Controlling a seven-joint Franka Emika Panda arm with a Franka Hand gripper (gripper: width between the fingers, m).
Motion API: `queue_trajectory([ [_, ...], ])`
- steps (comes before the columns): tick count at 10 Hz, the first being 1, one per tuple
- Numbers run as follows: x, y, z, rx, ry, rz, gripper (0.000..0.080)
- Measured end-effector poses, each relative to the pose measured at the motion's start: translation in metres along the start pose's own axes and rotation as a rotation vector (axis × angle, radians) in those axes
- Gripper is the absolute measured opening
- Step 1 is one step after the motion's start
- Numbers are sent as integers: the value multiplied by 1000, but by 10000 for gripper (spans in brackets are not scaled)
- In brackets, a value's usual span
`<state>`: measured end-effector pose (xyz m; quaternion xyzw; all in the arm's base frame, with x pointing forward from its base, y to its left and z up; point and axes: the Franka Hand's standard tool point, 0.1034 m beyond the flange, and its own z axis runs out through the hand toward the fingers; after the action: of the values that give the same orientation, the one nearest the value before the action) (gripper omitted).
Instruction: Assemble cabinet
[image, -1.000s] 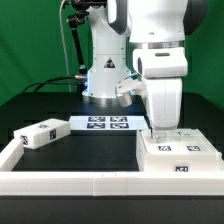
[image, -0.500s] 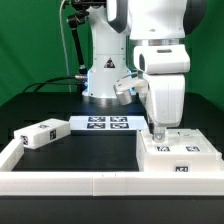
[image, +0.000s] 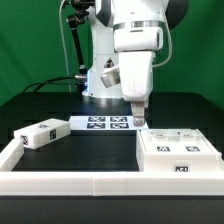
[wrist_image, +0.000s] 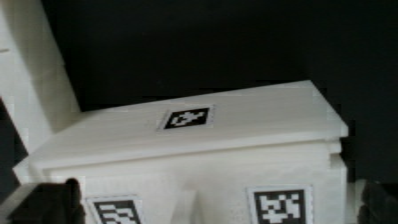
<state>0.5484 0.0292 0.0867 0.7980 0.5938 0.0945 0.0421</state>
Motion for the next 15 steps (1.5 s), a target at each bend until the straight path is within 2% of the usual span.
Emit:
queue_trajectory([
  [1, 6, -11, -2, -17, 16, 92, 791],
  [3, 30, -30, -4, -48, 61, 210, 797],
  [4, 30, -35, -1, -46, 63, 162, 797],
  [5, 24, -34, 2, -44, 59, 112, 797],
  [8, 25, -34, 2, -43, 60, 131, 797],
  [10, 15, -36, -1, -71, 83, 228, 797],
  [11, 12, -46, 0, -70, 95, 339, 797],
  [12, 9, -51, 3, -60, 89, 337, 797],
  [15, 9, -49, 3, -56, 94, 463, 797],
])
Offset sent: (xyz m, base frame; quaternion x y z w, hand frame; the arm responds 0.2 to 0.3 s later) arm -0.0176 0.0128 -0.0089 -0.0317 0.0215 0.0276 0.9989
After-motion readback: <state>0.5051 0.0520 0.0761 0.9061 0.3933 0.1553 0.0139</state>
